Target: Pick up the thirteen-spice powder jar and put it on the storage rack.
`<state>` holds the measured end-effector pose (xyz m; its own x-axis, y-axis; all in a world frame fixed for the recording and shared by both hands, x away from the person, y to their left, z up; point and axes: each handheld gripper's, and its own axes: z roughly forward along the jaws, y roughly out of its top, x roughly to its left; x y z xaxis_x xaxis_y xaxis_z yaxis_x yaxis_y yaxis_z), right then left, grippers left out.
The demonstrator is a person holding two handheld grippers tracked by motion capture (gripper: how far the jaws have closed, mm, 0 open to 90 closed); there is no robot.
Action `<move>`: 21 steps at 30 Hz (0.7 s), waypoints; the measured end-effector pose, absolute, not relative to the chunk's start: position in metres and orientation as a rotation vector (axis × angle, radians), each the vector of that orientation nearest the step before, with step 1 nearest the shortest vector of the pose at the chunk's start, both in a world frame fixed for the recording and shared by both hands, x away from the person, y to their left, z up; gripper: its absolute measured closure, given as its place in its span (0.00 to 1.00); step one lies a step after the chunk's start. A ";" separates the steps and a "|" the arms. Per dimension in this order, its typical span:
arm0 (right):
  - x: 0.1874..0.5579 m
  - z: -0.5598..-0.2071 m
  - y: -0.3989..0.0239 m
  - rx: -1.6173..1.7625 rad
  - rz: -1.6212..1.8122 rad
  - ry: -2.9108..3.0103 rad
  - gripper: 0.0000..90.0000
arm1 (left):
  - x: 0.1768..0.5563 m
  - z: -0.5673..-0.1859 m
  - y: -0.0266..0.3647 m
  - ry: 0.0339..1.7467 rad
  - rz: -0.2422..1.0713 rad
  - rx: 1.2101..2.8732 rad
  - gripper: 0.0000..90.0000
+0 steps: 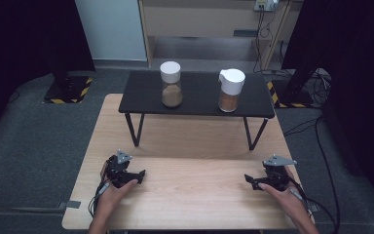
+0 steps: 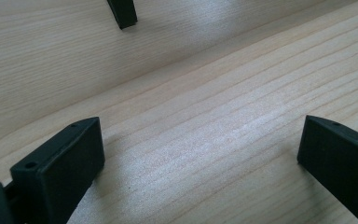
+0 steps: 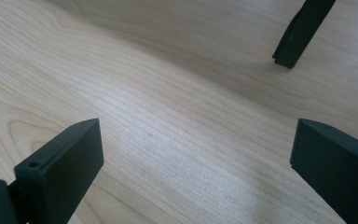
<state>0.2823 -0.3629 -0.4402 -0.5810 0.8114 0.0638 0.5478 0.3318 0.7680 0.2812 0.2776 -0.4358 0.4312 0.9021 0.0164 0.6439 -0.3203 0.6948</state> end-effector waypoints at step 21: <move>0.287 -0.450 -0.352 1.191 1.015 2.328 0.03 | 0.281 -0.436 0.278 1.297 0.544 2.073 0.00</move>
